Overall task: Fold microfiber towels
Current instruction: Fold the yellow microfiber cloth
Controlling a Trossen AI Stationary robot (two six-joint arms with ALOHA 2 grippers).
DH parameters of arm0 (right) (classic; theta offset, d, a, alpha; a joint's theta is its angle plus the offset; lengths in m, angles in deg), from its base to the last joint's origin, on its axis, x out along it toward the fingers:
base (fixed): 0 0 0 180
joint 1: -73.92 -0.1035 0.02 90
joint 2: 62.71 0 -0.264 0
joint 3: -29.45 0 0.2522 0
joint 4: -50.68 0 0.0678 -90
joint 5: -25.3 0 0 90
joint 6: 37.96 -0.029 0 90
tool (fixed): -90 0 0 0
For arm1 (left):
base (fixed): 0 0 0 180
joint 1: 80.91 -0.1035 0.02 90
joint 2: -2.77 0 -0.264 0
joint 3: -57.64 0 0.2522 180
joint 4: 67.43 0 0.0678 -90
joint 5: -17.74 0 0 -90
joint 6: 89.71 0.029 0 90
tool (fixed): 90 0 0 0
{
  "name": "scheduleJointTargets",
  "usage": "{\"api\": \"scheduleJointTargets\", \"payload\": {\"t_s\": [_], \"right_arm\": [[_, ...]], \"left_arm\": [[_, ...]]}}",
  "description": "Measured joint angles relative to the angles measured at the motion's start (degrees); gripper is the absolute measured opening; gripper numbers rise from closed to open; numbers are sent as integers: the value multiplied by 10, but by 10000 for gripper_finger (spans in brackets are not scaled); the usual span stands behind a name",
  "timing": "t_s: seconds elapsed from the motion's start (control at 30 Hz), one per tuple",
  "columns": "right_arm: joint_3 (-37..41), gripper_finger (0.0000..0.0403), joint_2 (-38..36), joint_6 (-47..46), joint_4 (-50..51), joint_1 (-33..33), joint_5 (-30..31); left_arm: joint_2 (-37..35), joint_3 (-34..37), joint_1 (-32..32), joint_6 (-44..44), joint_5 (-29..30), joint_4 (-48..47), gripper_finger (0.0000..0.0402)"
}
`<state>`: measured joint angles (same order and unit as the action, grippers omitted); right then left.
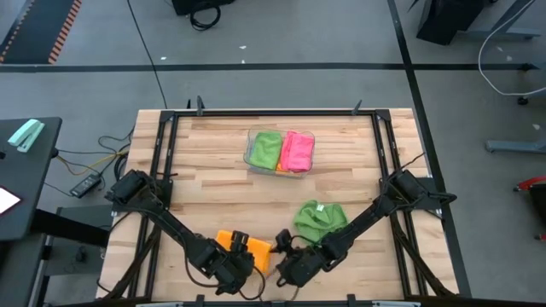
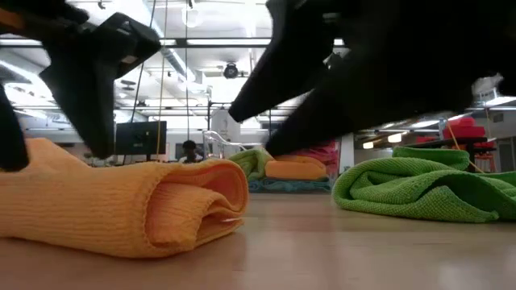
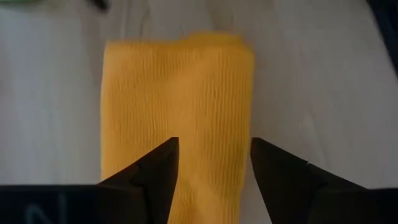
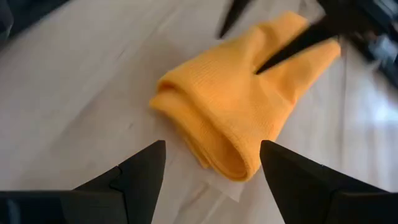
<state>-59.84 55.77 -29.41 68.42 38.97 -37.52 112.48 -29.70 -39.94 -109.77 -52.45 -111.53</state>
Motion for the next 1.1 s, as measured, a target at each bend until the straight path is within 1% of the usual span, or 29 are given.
{"api": "scheduleJointTargets", "payload": {"t_s": [0.1, 0.23, 0.27, 0.33, 0.4, 0.47, 0.53, 0.67, 0.7, 0.83, 0.9, 1.0, 1.03, 1.1], "right_arm": [[0, 271, 2, 77, 0, -8, 18], [0, 271, 8, 128, -44, 1, 18], [-1, 271, 15, 134, -68, 5, 10], [-1, 271, 30, 156, -79, 11, 0], [-10, 271, 46, 170, -73, 18, -8], [-20, 271, 50, 174, -59, 19, -10], [-31, 271, 48, 184, -64, 23, -31], [-43, 271, 47, 217, -61, 27, -72], [-43, 271, 51, 225, -62, 30, -77], [-44, 271, 71, 233, -72, 46, -120], [-42, 271, 76, 248, -58, 50, -114], [-44, 270, 81, 266, -62, 57, -110], [-45, 269, 81, 268, -60, 59, -112], [-45, 261, 81, 269, -56, 68, -138]], "left_arm": [[0, 0, 0, -3, -1, -17, 201], [0, 0, 0, -18, -1, -36, 190], [0, -3, 0, -22, -5, -53, 187], [0, -21, 2, -36, -14, -114, 181], [0, -39, 10, -52, -17, -163, 174], [-8, -41, 23, -56, -17, -188, 166], [-18, -37, 36, -50, -10, -182, 158], [-19, -19, 55, -43, 51, -185, 140], [-19, -12, 56, -43, 57, -179, 135], [-19, 27, 46, -64, 57, -143, 118], [-19, 32, 43, -78, 55, -141, 111], [-19, 37, 43, -82, 55, -140, 102], [-19, 38, 43, -82, 54, -144, 100], [-19, 37, 45, -82, 54, -141, 96]]}}
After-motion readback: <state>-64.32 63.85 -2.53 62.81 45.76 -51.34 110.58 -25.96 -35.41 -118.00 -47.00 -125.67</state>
